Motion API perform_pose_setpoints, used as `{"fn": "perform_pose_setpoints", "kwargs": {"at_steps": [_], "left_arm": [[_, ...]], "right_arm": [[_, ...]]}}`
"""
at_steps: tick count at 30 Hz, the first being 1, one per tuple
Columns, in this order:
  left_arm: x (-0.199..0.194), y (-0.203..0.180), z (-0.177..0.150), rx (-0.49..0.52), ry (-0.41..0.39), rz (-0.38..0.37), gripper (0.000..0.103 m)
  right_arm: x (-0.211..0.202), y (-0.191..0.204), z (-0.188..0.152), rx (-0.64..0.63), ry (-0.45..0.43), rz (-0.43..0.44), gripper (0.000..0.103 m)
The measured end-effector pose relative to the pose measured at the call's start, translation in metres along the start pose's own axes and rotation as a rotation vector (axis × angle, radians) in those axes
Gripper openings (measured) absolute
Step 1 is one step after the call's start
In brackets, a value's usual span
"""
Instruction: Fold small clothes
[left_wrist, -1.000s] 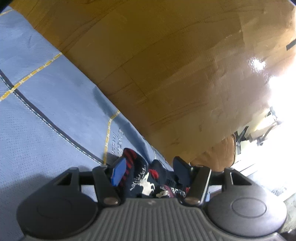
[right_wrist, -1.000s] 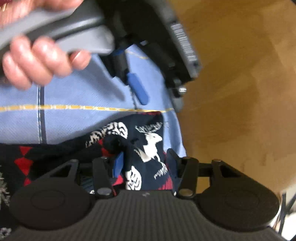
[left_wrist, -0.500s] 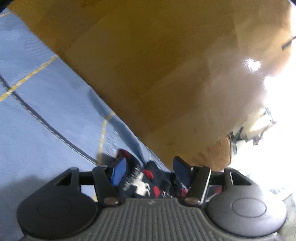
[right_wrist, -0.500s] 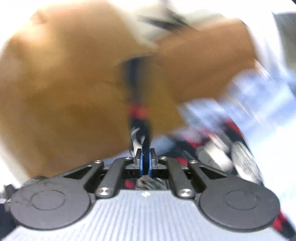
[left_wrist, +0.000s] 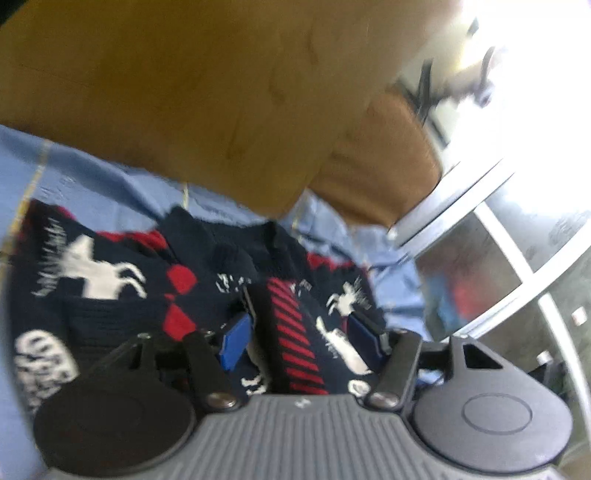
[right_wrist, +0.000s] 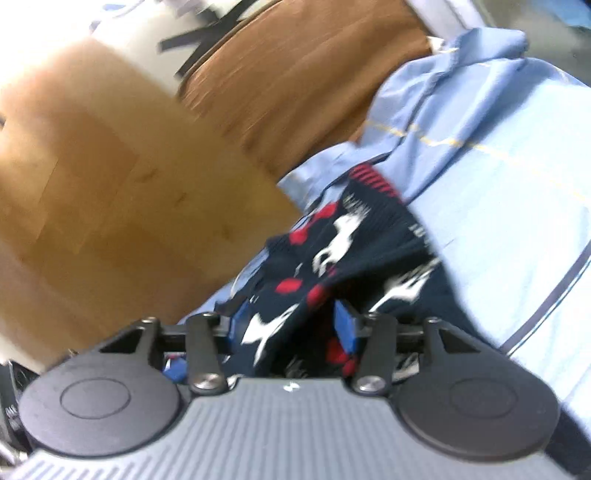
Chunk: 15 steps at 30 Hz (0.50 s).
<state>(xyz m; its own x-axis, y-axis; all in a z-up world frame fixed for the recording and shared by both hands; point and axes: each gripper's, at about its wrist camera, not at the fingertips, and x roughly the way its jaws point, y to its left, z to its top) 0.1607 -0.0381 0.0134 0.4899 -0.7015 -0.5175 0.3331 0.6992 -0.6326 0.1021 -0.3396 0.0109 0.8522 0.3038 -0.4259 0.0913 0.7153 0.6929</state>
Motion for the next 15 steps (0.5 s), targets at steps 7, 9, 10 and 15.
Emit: {"fn": "perform_pose_setpoints", "kwargs": {"at_steps": [7, 9, 10, 15], "left_arm": [[0.014, -0.001, -0.006, -0.007, -0.041, 0.023, 0.011], [0.0, 0.004, -0.005, -0.019, -0.107, 0.006, 0.011], [-0.002, 0.005, -0.004, -0.02, -0.116, 0.011, 0.011], [0.017, 0.006, -0.01, 0.044, -0.051, 0.109, 0.015]], "right_arm": [[0.013, 0.024, 0.021, -0.208, -0.008, 0.063, 0.008], [0.014, 0.03, 0.024, -0.266, -0.04, 0.091, 0.008], [0.02, 0.028, 0.025, -0.279, -0.028, 0.049, 0.009], [0.039, -0.007, 0.027, -0.217, 0.049, -0.157, 0.01]]}}
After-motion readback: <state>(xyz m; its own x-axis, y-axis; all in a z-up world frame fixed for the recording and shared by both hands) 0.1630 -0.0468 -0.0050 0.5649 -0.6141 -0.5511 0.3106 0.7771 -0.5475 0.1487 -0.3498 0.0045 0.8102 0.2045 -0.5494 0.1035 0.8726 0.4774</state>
